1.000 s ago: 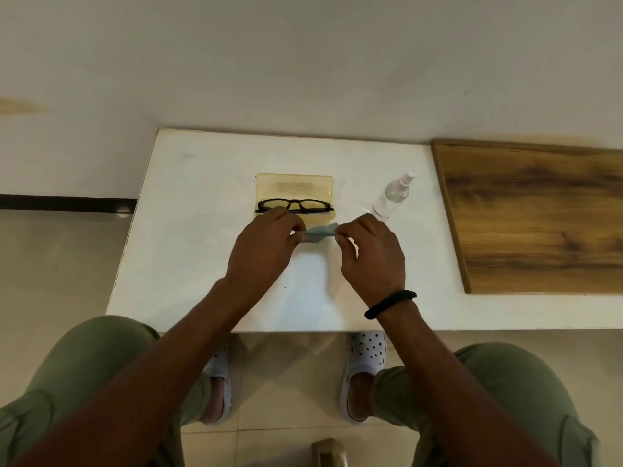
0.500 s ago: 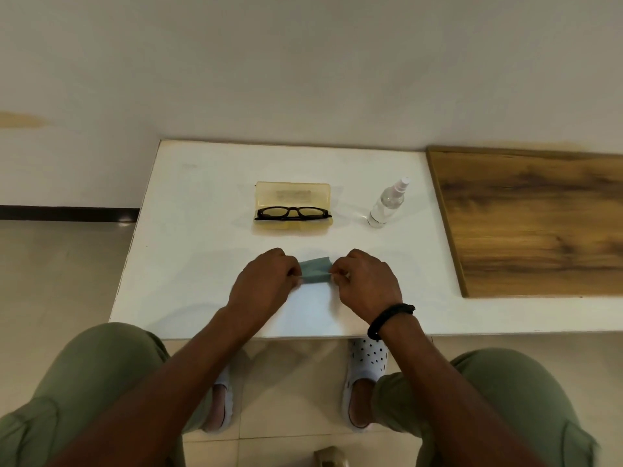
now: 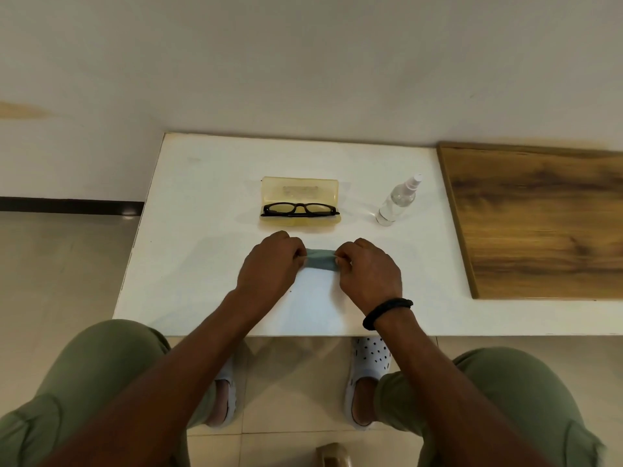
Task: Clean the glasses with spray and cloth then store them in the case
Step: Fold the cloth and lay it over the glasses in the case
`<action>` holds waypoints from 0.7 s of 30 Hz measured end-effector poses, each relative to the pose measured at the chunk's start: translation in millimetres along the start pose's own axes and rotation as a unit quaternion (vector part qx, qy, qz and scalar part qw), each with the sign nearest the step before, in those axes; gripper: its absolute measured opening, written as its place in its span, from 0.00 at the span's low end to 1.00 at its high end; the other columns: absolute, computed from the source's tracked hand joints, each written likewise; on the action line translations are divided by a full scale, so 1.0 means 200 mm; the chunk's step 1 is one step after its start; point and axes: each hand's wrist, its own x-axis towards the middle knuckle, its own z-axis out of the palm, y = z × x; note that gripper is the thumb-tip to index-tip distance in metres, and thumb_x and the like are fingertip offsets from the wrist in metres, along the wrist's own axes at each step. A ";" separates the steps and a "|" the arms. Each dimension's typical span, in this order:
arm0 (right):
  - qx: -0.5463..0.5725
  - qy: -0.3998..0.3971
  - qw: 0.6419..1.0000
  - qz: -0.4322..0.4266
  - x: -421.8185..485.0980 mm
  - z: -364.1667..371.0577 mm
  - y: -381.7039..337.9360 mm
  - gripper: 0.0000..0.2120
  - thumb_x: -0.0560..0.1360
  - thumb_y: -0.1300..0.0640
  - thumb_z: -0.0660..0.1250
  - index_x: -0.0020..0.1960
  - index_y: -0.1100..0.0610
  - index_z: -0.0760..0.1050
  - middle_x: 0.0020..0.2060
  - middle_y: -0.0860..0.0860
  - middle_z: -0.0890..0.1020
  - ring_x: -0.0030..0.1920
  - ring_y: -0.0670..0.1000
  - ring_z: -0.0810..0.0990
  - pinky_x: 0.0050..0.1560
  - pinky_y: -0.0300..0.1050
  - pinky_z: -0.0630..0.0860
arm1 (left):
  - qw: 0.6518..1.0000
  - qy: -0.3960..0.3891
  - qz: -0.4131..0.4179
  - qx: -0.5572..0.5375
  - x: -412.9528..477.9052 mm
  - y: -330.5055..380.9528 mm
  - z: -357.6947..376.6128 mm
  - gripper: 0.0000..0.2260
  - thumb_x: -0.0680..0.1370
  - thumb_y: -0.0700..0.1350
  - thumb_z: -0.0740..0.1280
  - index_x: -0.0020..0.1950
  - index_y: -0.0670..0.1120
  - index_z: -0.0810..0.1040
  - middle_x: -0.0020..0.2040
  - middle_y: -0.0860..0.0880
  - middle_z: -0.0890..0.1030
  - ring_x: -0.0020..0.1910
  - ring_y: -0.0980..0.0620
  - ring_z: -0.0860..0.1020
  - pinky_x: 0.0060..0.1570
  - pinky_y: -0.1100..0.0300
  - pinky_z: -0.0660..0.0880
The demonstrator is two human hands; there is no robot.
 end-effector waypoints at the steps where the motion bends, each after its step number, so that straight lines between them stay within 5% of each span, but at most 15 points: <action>1: -0.001 0.002 1.000 0.001 0.00 0.00 0.00 0.07 0.78 0.55 0.63 0.50 0.53 0.79 0.44 0.50 0.79 0.43 0.56 0.79 0.43 0.52 0.76 | 1.000 0.005 0.000 0.002 0.01 0.00 0.00 0.07 0.80 0.47 0.65 0.54 0.48 0.81 0.49 0.49 0.78 0.47 0.49 0.77 0.43 0.59 0.67; 21: -0.032 0.040 0.998 0.037 0.02 0.04 -0.01 0.09 0.81 0.53 0.58 0.55 0.51 0.75 0.48 0.49 0.79 0.41 0.58 0.79 0.36 0.45 0.68 | 1.000 0.020 0.013 -0.003 0.05 -0.02 0.06 0.12 0.83 0.49 0.60 0.64 0.49 0.76 0.59 0.49 0.79 0.54 0.49 0.78 0.54 0.59 0.72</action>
